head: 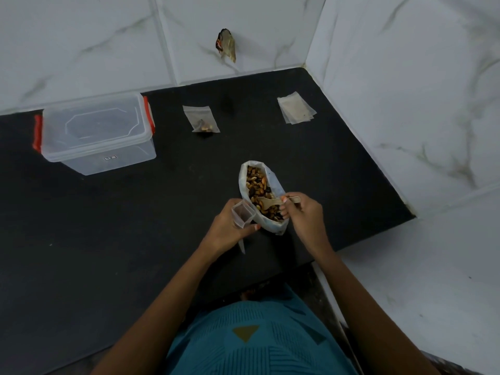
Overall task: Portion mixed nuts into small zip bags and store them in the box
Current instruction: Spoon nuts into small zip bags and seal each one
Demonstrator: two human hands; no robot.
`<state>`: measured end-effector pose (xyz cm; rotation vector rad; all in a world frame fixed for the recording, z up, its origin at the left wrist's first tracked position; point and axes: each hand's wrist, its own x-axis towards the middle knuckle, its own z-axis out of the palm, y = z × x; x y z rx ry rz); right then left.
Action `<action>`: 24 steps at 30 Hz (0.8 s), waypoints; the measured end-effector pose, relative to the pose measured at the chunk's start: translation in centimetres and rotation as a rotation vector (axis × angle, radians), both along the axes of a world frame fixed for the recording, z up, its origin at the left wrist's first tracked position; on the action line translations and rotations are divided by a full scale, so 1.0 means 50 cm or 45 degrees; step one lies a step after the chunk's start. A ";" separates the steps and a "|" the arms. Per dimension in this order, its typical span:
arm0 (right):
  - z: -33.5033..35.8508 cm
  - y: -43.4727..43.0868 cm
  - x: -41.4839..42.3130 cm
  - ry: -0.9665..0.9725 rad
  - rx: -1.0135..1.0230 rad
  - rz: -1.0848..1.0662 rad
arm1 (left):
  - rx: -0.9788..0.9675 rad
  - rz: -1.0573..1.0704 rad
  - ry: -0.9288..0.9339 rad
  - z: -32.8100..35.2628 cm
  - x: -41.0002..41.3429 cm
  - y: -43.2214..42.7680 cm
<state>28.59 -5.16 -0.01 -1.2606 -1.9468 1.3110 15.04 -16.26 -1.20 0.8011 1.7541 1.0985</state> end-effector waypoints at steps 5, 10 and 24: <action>-0.014 0.002 -0.006 0.179 -0.213 -0.230 | 0.001 -0.016 -0.019 0.001 -0.002 0.000; -0.013 0.001 0.011 0.320 -0.363 -0.309 | 0.005 -0.006 -0.009 0.000 -0.004 0.002; -0.013 -0.003 0.003 0.218 -0.221 -0.227 | -0.013 -0.009 0.003 -0.004 -0.006 0.001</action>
